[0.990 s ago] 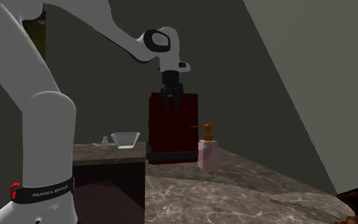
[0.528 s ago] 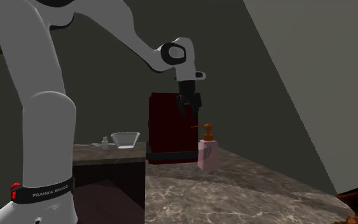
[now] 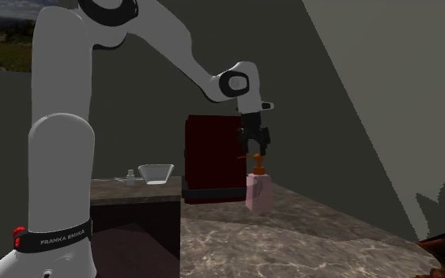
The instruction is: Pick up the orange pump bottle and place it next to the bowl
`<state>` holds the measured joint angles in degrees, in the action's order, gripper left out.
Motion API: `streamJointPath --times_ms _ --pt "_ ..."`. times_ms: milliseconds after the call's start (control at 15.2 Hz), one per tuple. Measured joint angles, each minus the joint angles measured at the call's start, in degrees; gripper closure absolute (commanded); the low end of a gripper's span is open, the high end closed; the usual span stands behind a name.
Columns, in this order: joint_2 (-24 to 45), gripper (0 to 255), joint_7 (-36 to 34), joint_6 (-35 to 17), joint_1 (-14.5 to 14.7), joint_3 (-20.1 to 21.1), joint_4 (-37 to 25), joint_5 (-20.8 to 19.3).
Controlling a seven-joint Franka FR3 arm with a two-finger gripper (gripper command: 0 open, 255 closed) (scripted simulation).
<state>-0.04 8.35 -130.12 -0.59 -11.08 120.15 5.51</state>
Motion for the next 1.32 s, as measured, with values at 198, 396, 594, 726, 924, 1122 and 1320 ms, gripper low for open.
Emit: streamJointPath --times_ms 198,396,594,726,924,1122,1320 --pt "1.8 0 0.8 -2.1 -0.1 -0.1 0.2 0.8" --pt "3.4 0 1.1 -4.0 0.0 0.1 0.5 1.4" --pt "4.0 0 1.3 -5.0 0.0 0.1 0.9 1.6" --pt "4.1 0 1.3 -5.1 0.0 0.1 0.9 1.7" --pt "4.1 255 1.3 -5.1 0.0 0.1 1.0 1.7" --pt "4.1 255 1.3 -5.1 0.0 0.1 0.9 1.7" --pt "4.1 255 1.3 -5.2 0.0 0.1 0.9 1.7"
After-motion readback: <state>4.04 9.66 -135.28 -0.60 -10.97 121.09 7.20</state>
